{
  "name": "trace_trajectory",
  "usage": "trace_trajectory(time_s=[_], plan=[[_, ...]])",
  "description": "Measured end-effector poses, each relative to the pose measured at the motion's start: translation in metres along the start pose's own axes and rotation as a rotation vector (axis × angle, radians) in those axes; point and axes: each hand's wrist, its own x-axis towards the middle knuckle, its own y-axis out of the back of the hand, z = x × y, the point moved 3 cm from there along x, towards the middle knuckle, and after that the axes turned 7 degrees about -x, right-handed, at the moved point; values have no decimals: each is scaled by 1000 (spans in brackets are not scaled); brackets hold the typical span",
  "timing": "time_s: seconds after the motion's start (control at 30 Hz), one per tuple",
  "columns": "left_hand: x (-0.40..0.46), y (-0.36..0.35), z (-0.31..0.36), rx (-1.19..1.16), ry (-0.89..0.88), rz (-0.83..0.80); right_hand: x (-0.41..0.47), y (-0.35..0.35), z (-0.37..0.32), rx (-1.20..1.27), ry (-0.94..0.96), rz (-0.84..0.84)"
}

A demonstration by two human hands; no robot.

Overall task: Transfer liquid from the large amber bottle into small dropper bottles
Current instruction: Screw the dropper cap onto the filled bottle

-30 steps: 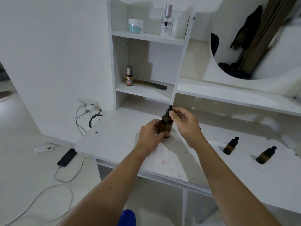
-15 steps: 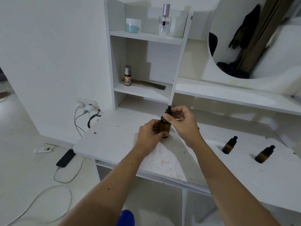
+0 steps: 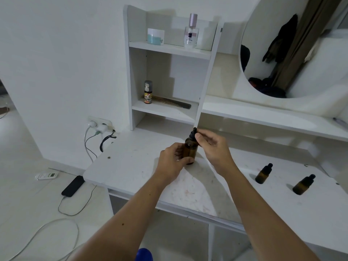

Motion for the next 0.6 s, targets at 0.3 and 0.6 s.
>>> trace_trajectory(time_s=[0.3,0.6], plan=[[0,0,2,0,1,-8,3,0,-7,-61,5,-49],[0,0,1,-6,8,-15,5,4,-12,-52,-26,-96]])
